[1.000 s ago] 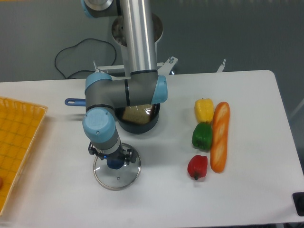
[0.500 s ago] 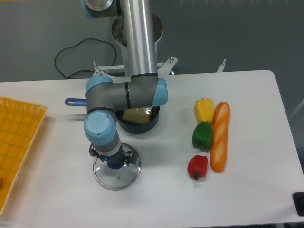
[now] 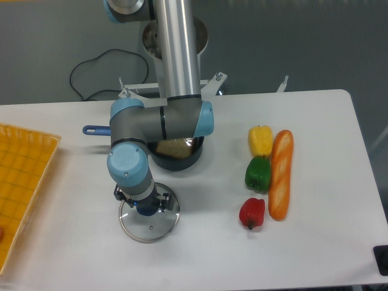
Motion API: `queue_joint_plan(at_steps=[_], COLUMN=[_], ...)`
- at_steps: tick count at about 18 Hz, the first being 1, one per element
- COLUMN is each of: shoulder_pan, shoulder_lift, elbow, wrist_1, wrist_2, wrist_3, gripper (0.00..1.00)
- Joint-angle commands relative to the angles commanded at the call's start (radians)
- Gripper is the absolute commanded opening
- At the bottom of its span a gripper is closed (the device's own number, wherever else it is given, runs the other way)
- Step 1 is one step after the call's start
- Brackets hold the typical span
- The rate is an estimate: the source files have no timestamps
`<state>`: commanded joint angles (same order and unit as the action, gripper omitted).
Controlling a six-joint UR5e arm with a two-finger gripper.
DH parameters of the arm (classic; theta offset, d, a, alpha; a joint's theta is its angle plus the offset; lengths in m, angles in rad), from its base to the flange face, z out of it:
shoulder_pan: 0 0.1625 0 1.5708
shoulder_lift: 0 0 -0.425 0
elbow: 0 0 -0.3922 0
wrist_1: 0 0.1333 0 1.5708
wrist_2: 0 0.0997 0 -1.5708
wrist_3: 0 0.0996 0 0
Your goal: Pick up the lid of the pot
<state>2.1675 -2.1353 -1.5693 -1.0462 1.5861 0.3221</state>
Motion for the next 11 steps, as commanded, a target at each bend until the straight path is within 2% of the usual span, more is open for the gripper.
queue_joint_plan(at_steps=[2,11], shoulder_pan=[0.0,-0.002], shoulder_lift=[0.0,0.002], elbow=[0.0,0.0], wrist_1=[0.0,-0.002], wrist_2=[0.0,0.0], wrist_3=[0.0,0.0], gripper=[0.74,0.55])
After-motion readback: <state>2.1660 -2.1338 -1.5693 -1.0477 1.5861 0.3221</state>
